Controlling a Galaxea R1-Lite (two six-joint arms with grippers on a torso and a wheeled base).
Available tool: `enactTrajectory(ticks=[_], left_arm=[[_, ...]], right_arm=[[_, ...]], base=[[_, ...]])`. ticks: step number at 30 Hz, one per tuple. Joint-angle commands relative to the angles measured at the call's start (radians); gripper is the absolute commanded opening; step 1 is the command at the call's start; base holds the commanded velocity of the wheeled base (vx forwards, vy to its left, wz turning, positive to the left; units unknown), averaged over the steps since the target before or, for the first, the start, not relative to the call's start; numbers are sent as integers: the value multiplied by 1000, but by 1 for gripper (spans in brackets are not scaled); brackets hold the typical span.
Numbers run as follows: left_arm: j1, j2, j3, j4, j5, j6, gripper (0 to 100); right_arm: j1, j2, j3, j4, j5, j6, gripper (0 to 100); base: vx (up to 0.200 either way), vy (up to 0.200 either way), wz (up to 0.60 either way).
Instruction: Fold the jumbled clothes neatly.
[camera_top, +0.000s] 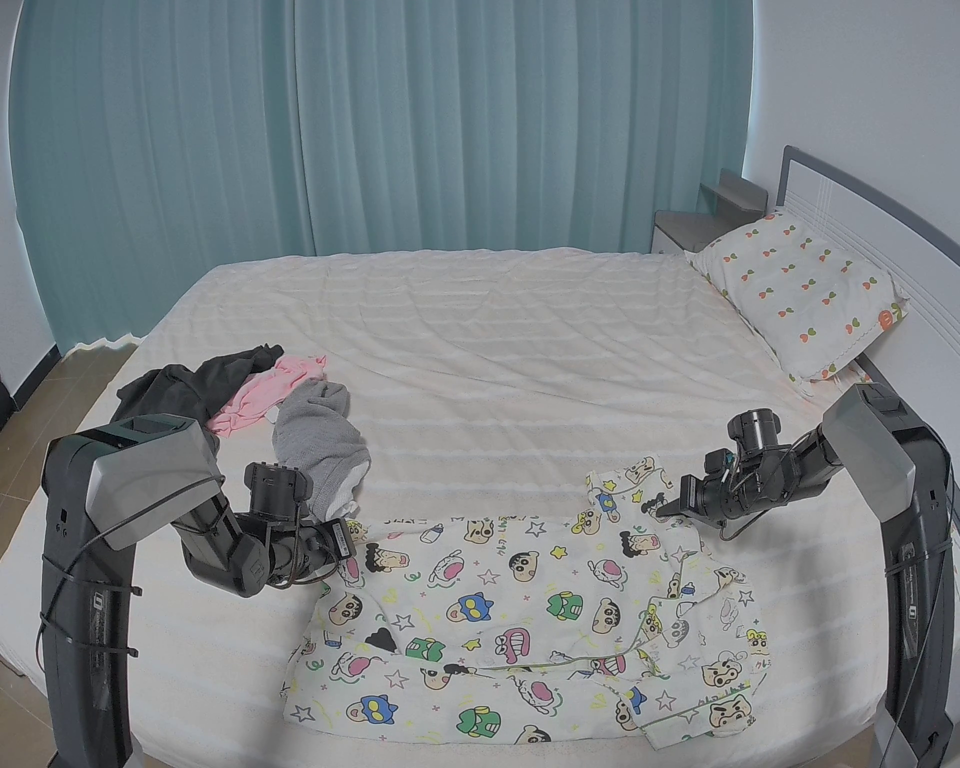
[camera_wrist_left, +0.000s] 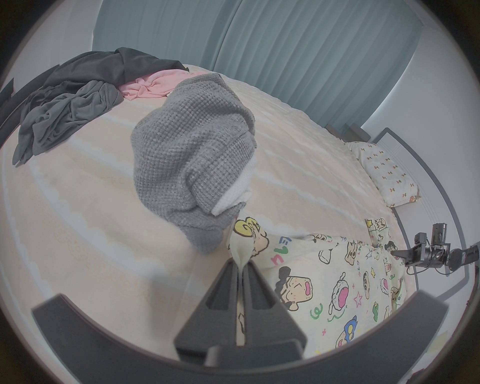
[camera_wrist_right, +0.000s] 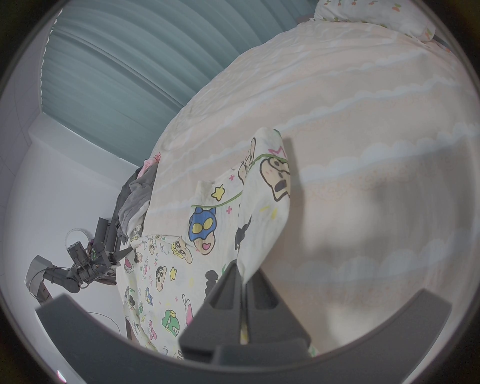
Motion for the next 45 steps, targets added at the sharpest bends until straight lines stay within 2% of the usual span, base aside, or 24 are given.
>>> enactTrajectory(ticks=[1, 5, 11, 18, 38, 45], left_arm=[[-1, -24, 2, 0, 0, -1, 0], [-6, -58, 26, 0, 1, 1, 0], [-6, -73, 33, -11, 3, -1, 0], [-6, -76, 33, -25, 47, 3, 0], [-6, -113, 68, -20, 53, 15, 0], [-6, -142, 120, -27, 53, 35, 0]], right_arm=[[-8, -18, 29, -9, 2, -1, 0], [-16, -70, 109, -57, 7, -1, 0], [-33, -127, 214, -202, 7, 14, 0], [-45, -181, 280, -216, 16, 0, 0], [-50, -308, 481, -314, 54, -3, 0], [-53, -348, 598, -399, 68, -49, 0]], base=[[0, 0, 0], [0, 0, 0], [0, 0, 0], [0, 0, 0], [0, 0, 0], [0, 0, 0]])
